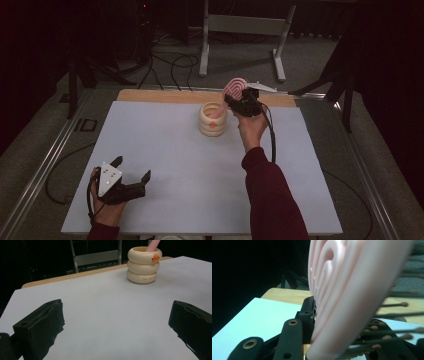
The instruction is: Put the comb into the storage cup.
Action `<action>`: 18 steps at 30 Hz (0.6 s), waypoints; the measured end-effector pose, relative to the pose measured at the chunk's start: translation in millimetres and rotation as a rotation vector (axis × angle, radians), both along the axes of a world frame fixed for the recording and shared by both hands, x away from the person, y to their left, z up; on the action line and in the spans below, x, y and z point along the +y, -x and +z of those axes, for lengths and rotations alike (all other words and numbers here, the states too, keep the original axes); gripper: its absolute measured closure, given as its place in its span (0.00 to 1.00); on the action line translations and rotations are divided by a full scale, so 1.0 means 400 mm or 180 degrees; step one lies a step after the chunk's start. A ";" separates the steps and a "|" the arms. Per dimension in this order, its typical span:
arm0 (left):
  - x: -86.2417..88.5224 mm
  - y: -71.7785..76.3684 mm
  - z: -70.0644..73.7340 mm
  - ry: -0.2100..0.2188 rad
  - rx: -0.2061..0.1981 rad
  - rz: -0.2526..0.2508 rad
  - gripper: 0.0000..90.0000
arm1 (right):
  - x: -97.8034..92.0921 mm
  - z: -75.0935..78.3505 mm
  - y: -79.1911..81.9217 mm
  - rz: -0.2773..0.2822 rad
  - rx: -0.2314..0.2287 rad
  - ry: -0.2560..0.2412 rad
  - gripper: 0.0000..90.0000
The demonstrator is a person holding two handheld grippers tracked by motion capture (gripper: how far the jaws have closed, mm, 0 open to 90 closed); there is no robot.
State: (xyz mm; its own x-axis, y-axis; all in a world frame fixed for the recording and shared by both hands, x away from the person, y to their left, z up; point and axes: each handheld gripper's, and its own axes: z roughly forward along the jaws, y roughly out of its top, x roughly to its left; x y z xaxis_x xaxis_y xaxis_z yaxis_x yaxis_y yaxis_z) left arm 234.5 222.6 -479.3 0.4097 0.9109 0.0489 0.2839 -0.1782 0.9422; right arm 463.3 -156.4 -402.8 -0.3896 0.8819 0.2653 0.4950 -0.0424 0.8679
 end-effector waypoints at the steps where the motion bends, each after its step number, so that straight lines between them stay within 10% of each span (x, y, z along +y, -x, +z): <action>1: 0.000 0.000 0.000 -0.0004 -0.0001 -0.0004 0.01 | 0.000 -0.002 0.000 0.0003 0.0006 0.0002 0.71; 18: 0.001 0.000 0.000 -0.0004 -0.0001 0.0008 0.01 | 0.022 -0.026 -0.007 0.0014 0.0076 0.0059 0.71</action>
State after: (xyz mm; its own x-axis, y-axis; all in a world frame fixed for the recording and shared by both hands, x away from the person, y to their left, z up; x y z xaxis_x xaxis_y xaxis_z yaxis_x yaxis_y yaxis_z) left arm 234.4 222.9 -479.2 0.4076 0.9118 0.0501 0.2839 -0.1786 0.9421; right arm 466.1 -147.8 -413.1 -0.3873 0.8851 0.2581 0.5157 -0.0241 0.8565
